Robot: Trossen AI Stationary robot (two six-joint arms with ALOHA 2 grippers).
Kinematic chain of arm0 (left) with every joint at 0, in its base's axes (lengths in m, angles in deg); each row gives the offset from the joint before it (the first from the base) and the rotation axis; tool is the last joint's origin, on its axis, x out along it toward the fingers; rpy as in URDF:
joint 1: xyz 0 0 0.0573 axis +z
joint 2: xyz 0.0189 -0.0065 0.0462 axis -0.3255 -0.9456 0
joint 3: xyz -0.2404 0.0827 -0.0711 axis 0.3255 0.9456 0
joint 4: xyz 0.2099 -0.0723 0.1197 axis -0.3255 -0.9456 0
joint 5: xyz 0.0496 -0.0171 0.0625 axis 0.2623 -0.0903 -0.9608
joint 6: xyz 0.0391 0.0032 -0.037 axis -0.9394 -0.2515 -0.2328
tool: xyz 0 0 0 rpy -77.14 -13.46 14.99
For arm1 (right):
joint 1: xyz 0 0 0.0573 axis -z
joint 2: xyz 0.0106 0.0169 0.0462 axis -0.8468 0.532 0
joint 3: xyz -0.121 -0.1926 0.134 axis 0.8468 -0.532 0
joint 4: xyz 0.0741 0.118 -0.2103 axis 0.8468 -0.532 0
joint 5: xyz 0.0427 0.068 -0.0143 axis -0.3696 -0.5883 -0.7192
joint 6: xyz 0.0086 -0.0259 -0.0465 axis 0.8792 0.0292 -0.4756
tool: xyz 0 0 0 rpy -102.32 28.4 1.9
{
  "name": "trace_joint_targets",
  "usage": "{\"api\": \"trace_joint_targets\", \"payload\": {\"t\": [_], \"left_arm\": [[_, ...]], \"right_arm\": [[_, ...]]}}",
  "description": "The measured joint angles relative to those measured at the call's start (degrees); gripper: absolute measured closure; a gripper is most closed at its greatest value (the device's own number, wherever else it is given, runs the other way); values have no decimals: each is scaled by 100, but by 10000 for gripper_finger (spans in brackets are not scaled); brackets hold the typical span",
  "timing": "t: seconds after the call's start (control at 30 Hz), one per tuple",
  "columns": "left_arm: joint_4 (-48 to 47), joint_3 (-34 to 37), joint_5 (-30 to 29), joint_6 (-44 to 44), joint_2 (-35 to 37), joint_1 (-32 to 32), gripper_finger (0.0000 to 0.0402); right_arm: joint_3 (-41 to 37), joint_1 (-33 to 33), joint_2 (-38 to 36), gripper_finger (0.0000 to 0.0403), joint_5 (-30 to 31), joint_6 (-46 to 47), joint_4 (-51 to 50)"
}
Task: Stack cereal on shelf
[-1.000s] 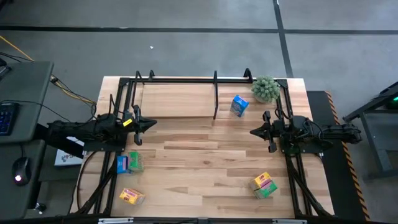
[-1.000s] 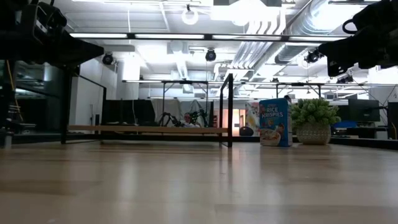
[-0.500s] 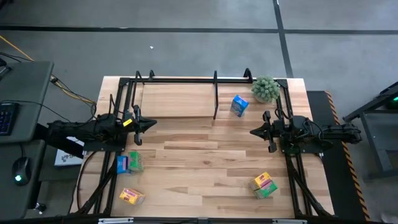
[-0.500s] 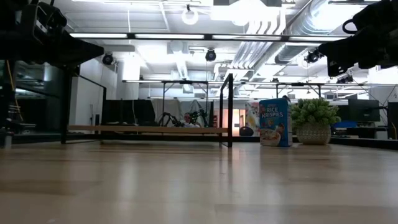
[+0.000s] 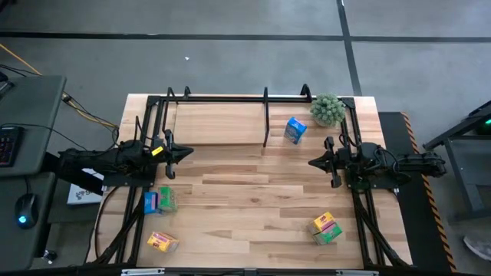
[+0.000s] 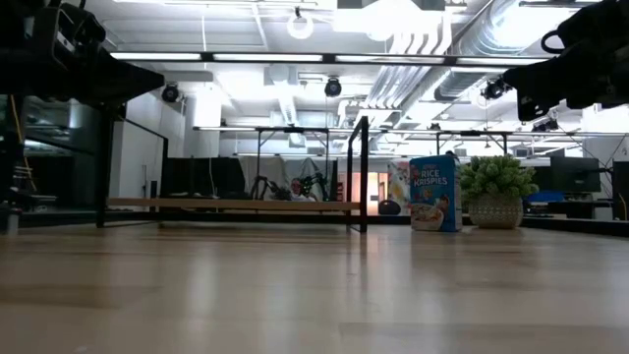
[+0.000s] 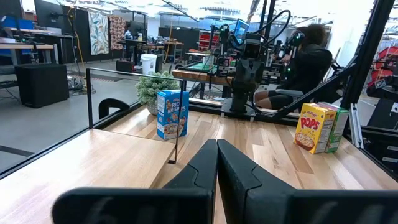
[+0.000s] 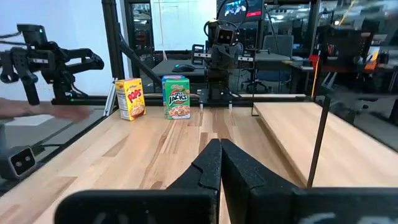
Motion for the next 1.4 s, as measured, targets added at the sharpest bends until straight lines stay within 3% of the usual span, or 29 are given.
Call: {"api": "trace_joint_targets", "payload": {"t": [0.13, 0.3, 0.4, 0.53, 0.6, 0.93, 1.13, 1.33, 1.4], "left_arm": [[0, 1, 0, 0, 0, 0, 398], [1, 0, 0, 0, -1, -1, 398], [0, 1, 0, 0, -1, 1, 398], [-1, 0, 0, 0, -1, 0, 398], [-1, 2, 0, 0, -1, -1, 398], [-1, 0, 0, 0, -1, 1, 398], [-1, 1, 0, 0, 0, 1, 398], [1, 0, -2, 0, -1, -1, 398], [-1, 1, 0, 0, 0, 0, 398]], "right_arm": [[2, 2, 2, 403, 83, -123, 840], [0, 2, 35, 403, 690, 133, 3237], [9, 7, 291, 403, 1259, 98, 3759], [210, 34, 1154, 393, 3189, 583, 3387], [444, 117, 1634, 375, 3619, 563, 2959], [2506, 984, 4110, 211, 3745, 2588, -1125], [3624, 1526, 5363, 147, 3281, 2822, -2213], [4199, 1779, 6278, 128, 2441, 2637, -2595], [4295, 1841, 6517, 128, 2454, 2418, -2685]]}}
